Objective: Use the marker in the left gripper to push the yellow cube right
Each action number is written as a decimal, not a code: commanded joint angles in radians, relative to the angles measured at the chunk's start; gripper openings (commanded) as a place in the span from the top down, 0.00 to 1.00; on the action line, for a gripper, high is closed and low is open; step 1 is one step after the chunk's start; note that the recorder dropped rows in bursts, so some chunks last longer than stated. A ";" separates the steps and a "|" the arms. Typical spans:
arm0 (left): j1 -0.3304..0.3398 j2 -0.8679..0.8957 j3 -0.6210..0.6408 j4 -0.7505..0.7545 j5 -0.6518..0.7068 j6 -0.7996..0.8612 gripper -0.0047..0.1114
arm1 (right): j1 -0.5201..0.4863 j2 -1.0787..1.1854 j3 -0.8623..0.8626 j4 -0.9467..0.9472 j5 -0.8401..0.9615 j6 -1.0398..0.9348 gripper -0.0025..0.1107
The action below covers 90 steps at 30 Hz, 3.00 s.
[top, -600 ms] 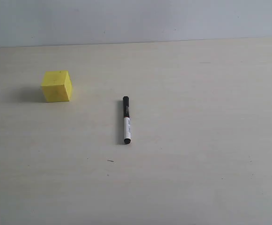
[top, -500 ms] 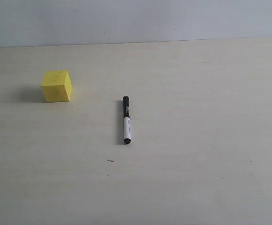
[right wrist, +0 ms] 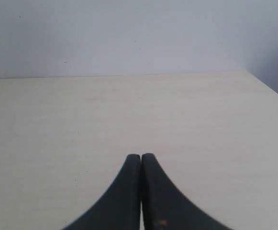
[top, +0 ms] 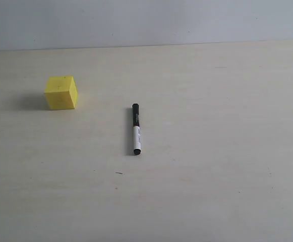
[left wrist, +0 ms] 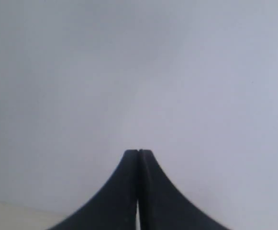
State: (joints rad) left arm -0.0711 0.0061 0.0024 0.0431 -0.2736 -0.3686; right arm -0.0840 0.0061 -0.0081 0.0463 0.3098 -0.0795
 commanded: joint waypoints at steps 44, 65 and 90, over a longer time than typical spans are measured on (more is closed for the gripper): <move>-0.636 1.872 -1.515 -0.150 1.247 0.018 0.96 | -0.006 -0.006 0.003 0.004 -0.024 0.002 0.98; -0.685 2.182 -1.666 -0.049 1.280 -0.165 0.59 | -0.006 -0.006 0.003 0.004 -0.024 0.002 0.98; -0.685 2.252 -1.666 -0.011 1.228 -0.265 0.59 | -0.006 -0.006 0.003 0.004 -0.024 0.002 0.98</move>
State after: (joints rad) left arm -0.7538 2.2586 -1.6595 0.0196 0.9594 -0.6232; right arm -0.0840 0.0061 -0.0081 0.0463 0.2977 -0.0777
